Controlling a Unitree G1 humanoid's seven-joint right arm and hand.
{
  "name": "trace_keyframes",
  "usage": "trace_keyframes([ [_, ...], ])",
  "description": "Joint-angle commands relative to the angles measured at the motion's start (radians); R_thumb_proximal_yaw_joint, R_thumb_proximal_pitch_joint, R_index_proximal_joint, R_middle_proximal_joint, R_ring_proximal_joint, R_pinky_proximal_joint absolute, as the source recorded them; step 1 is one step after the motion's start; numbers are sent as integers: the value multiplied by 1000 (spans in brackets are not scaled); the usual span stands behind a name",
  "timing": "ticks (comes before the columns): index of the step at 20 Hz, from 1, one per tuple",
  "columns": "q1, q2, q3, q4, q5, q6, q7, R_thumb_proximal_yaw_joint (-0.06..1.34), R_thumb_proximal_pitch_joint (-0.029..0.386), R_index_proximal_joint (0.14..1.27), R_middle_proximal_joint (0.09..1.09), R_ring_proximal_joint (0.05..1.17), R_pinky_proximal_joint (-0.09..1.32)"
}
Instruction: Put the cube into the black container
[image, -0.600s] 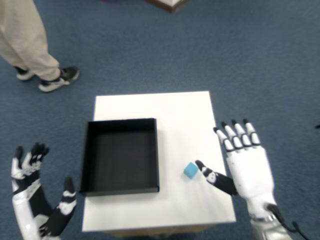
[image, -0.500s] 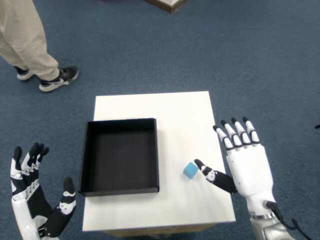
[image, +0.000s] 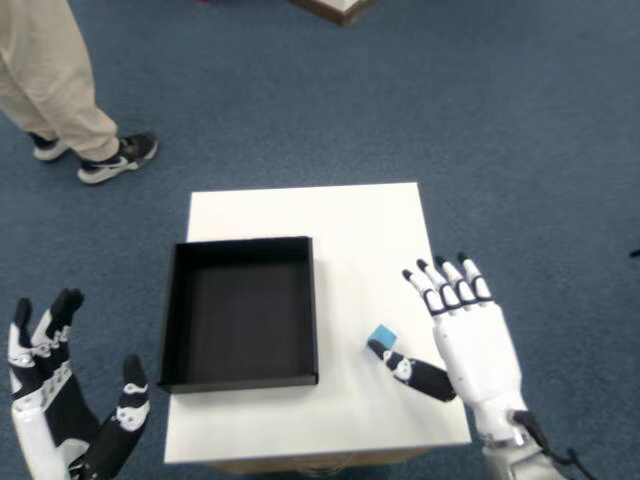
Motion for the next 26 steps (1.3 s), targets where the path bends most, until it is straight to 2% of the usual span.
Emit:
trace_keyframes([
  [1,-29,-3,5,-15,18,-47,-62,32,-22,343,237,228,121],
  [4,-26,5,17,2,22,-70,-63,75,-13,352,237,225,118],
  [7,-34,17,28,42,23,-82,-58,101,16,364,239,221,105],
  [10,-82,38,35,116,23,-85,-49,127,59,382,242,220,94],
  [13,-154,56,33,211,29,-92,-45,146,83,395,244,219,82],
  [16,-205,57,26,274,38,-117,-56,160,93,408,248,219,76],
  [26,-288,99,22,447,56,-143,-57,209,108,446,254,217,67],
])
